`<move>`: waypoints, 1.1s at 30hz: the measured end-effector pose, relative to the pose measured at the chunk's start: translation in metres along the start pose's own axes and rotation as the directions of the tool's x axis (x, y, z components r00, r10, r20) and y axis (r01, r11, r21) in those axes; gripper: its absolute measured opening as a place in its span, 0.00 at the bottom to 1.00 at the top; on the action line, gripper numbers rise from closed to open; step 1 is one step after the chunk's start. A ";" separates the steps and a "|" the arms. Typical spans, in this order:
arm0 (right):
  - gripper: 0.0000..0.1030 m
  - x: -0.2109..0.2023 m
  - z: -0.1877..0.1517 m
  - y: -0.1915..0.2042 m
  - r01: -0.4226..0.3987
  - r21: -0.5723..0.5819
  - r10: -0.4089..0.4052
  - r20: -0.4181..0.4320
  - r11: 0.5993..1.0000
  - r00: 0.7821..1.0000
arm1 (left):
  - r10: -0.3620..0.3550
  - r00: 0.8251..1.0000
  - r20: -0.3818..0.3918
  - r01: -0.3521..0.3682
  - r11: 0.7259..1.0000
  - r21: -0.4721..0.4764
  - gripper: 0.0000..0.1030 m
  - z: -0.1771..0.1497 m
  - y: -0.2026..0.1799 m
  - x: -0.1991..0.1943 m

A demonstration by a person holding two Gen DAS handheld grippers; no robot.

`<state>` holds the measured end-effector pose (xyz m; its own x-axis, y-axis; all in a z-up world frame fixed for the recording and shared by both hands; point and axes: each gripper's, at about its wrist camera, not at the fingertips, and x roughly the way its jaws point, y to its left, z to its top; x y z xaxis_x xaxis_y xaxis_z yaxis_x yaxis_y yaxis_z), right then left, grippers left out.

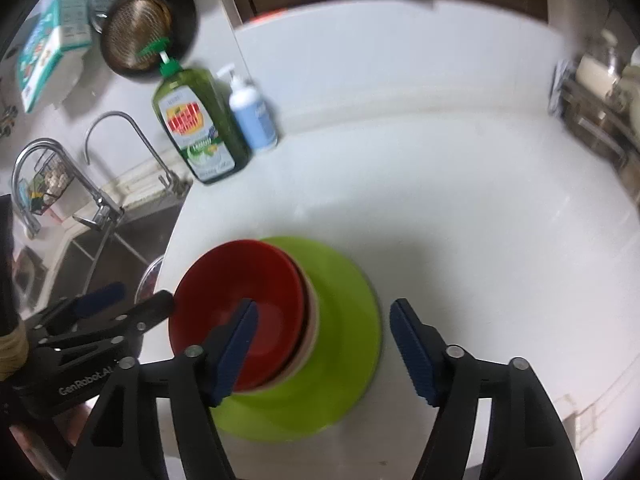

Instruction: Organize plates and bowls

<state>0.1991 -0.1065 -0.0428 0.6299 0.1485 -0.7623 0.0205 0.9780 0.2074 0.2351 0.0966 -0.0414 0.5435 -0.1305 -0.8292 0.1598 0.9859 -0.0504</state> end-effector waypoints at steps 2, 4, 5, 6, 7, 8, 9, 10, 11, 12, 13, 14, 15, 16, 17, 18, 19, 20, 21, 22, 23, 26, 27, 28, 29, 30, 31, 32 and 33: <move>0.75 -0.016 -0.007 -0.001 0.012 -0.022 -0.011 0.063 1.000 0.998 | 0.035 0.998 0.052 -0.036 0.999 0.012 0.80 -0.009 -0.005 -0.015; 0.80 -0.033 -0.017 -0.004 0.017 -0.041 -0.012 0.131 0.999 0.991 | 0.061 0.994 0.088 -0.064 0.998 0.024 0.81 -0.021 -0.009 -0.027; 0.81 -0.040 -0.022 -0.005 0.018 -0.048 -0.011 0.153 0.999 0.988 | 0.075 0.992 0.107 -0.078 0.997 0.028 0.81 -0.029 -0.013 -0.035; 0.81 -0.047 -0.027 -0.006 0.020 -0.058 -0.010 0.172 0.998 0.985 | 0.085 0.989 0.123 -0.089 0.996 0.028 0.83 -0.036 -0.016 -0.041; 0.82 -0.054 -0.033 -0.007 0.024 -0.071 -0.010 0.185 0.997 0.983 | 0.098 0.985 0.145 -0.103 0.994 0.025 0.84 -0.045 -0.019 -0.047; 0.82 -0.059 -0.037 -0.006 0.027 -0.082 -0.011 0.194 0.996 0.981 | 0.114 0.978 0.175 -0.119 0.993 0.018 0.85 -0.056 -0.022 -0.055; 0.82 -0.066 -0.044 -0.007 0.036 -0.100 -0.015 0.209 0.994 0.978 | 0.119 0.975 0.189 -0.125 0.992 0.017 0.85 -0.061 -0.025 -0.060; 0.82 -0.072 -0.050 -0.007 0.045 -0.113 -0.019 0.220 0.993 0.975 | 0.126 0.970 0.207 -0.132 0.991 0.015 0.85 -0.070 -0.027 -0.066; 0.82 -0.078 -0.056 -0.008 0.049 -0.121 -0.020 0.231 0.991 0.973 | 0.136 0.964 0.227 -0.142 0.990 0.011 0.86 -0.079 -0.031 -0.073; 0.82 -0.084 -0.062 -0.009 0.053 -0.126 -0.021 0.244 0.991 0.970 | 0.144 0.958 0.248 -0.150 0.989 0.005 0.88 -0.087 -0.034 -0.080; 0.83 -0.092 -0.070 -0.011 0.054 -0.130 -0.020 0.255 0.990 0.967 | 0.146 0.955 0.260 -0.151 0.989 -0.001 0.89 -0.092 -0.036 -0.085; 0.85 -0.097 -0.076 -0.012 0.052 -0.131 -0.016 0.261 0.990 0.965 | 0.147 0.950 0.275 -0.149 0.989 -0.012 0.91 -0.100 -0.039 -0.093; 0.86 -0.103 -0.082 -0.014 0.048 -0.131 -0.011 0.269 0.990 0.963 | 0.144 0.947 0.287 -0.143 0.989 -0.023 0.92 -0.107 -0.042 -0.100; 0.86 -0.111 -0.089 -0.016 0.045 -0.133 -0.006 0.277 0.990 0.961 | 0.141 0.945 0.295 -0.138 0.990 -0.030 0.92 -0.111 -0.044 -0.104; 0.86 -0.115 -0.093 -0.016 0.043 -0.133 -0.004 0.284 0.990 0.959 | 0.139 0.941 0.309 -0.134 0.990 -0.040 0.94 -0.118 -0.046 -0.111; 0.86 -0.123 -0.099 -0.017 0.040 -0.137 0.002 0.293 0.990 0.956 | 0.147 0.935 0.323 -0.139 0.989 -0.048 0.95 -0.126 -0.049 -0.118; 0.86 -0.129 -0.104 -0.020 0.040 -0.141 0.004 0.299 0.989 0.954 | 0.155 0.929 0.337 -0.145 0.988 -0.055 0.95 -0.132 -0.052 -0.125; 0.87 -0.137 -0.111 -0.021 0.043 -0.144 0.003 0.307 0.989 0.952 | 0.160 0.922 0.351 -0.150 0.987 -0.056 0.97 -0.138 -0.055 -0.132; 0.88 -0.143 -0.117 -0.023 0.043 -0.146 0.005 0.312 0.988 0.950 | 0.170 0.913 0.370 -0.161 0.985 -0.057 0.98 -0.145 -0.058 -0.140; 0.90 -0.152 -0.124 -0.025 0.045 -0.148 0.005 0.323 0.988 0.946 | 0.179 0.906 0.383 -0.171 0.984 -0.057 0.98 -0.152 -0.061 -0.147; 0.90 -0.157 -0.128 -0.026 0.045 -0.147 0.006 0.328 0.988 0.945 | 0.184 0.901 0.394 -0.178 0.983 -0.052 0.98 -0.157 -0.064 -0.153; 0.91 -0.178 -0.143 -0.029 0.043 -0.142 0.008 0.343 0.989 0.939 | 0.187 0.893 0.410 -0.185 0.982 -0.046 0.99 -0.172 -0.070 -0.171; 0.91 -0.187 -0.148 -0.030 0.044 -0.139 0.008 0.352 0.989 0.936 | 0.190 0.890 0.414 -0.186 0.981 -0.049 0.99 -0.177 -0.071 -0.178; 0.91 -0.194 -0.152 -0.030 0.044 -0.141 0.009 0.361 0.989 0.933 | 0.193 0.887 0.420 -0.188 0.981 -0.055 1.00 -0.184 -0.073 -0.185; 0.92 -0.199 -0.156 -0.030 0.047 -0.142 0.009 0.367 0.989 0.930 | 0.196 0.884 0.425 -0.191 0.980 -0.055 1.00 -0.189 -0.074 -0.190; 0.92 -0.207 -0.161 -0.029 0.049 -0.143 0.009 0.377 0.989 0.926 | 0.201 0.881 0.429 -0.197 0.979 -0.055 1.00 -0.194 -0.076 -0.196; 0.92 -0.212 -0.165 -0.029 0.049 -0.146 0.011 0.383 0.988 0.924 | 0.207 0.876 0.437 -0.203 0.978 -0.056 1.00 -0.201 -0.078 -0.203; 0.92 -0.218 -0.169 -0.028 0.052 -0.149 0.010 0.389 0.987 0.921 | 0.206 0.872 0.444 -0.205 0.977 -0.051 1.00 -0.206 -0.080 -0.208; 0.92 -0.222 -0.173 -0.027 0.053 -0.148 0.010 0.394 0.988 0.919 | 0.203 0.870 0.449 -0.205 0.978 -0.045 1.00 -0.210 -0.080 -0.213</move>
<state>-0.0758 -0.1410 0.0151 0.8850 0.0885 -0.4571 -0.0615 0.9954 0.0736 -0.0661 0.0675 0.0224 0.8755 0.0394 -0.4816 0.0079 0.9954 0.0957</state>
